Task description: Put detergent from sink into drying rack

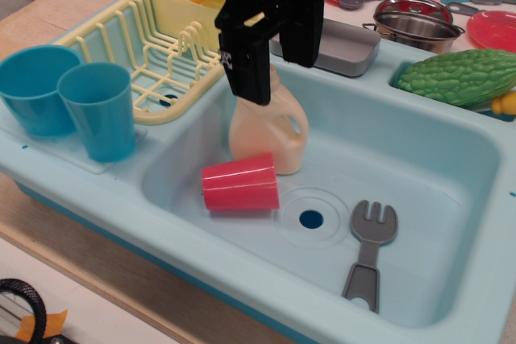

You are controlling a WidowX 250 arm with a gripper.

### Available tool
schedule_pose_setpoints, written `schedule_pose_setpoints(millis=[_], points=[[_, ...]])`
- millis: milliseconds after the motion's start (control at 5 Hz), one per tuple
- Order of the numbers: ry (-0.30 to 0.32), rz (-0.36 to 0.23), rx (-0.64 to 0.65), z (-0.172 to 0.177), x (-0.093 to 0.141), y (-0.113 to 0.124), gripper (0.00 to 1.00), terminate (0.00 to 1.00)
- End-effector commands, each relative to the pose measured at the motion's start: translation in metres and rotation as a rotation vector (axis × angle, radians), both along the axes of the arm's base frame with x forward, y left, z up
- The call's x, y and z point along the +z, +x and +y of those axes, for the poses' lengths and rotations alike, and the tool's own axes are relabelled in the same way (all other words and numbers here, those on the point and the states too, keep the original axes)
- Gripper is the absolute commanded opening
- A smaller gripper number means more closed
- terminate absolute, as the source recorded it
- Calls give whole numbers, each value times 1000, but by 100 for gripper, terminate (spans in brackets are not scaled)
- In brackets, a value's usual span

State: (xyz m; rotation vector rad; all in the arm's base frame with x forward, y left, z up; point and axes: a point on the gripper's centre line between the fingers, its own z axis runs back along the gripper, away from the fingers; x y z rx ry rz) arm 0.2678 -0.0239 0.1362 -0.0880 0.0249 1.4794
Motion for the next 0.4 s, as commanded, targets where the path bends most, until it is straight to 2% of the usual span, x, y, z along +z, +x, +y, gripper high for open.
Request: schedule_pose_setpoints(millis=[0, 200], points=[[-31, -18, 9, -2, -9, -2, 100, 0], [-42, -25, 18, 0, -21, -3, 100, 0]])
